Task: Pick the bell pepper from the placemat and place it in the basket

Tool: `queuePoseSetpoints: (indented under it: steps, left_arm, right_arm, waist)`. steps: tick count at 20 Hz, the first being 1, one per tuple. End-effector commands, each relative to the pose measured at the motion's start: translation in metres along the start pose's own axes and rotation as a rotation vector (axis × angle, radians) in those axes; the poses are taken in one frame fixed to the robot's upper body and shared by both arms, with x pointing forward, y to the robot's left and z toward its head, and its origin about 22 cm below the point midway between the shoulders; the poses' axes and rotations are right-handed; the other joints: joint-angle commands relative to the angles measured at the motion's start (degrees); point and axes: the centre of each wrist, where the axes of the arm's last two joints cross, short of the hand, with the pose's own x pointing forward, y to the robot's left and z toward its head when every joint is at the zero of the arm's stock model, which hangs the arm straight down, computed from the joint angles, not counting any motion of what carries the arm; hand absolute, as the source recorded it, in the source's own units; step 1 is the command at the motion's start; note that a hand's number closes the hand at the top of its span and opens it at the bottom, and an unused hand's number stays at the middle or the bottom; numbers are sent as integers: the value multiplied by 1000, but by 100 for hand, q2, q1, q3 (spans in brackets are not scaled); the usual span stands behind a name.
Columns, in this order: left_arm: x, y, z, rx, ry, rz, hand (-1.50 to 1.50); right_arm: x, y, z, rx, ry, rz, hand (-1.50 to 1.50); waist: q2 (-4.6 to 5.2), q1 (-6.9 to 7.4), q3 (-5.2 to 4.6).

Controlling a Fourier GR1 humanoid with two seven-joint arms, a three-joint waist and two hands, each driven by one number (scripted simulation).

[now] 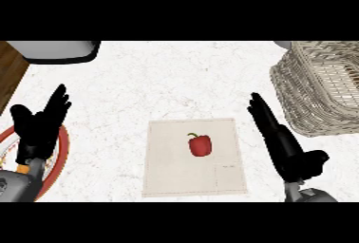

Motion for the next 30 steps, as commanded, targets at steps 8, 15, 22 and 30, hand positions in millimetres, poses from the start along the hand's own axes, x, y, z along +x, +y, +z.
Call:
queuePoseSetpoints:
  steps: [8,15,22,30]
  left_arm:
    - [-74,-51,38,-208,307,25,0]
    - [-108,-37,59,-140,362,31,0]
    - [-108,-24,67,-131,381,57,0]
    - [-112,-8,69,-108,378,57,0]
  right_arm:
    - [55,119,-39,783,-416,108,150]
    - [21,199,-17,684,-462,432,-150]
    - [85,163,-52,383,-492,1000,-150]
    - [195,145,-33,442,-400,1344,-150]
  waist:
    - [57,722,-120]
    - [-56,274,-123]
    - [-169,53,-132]
    - [-149,5,-127]
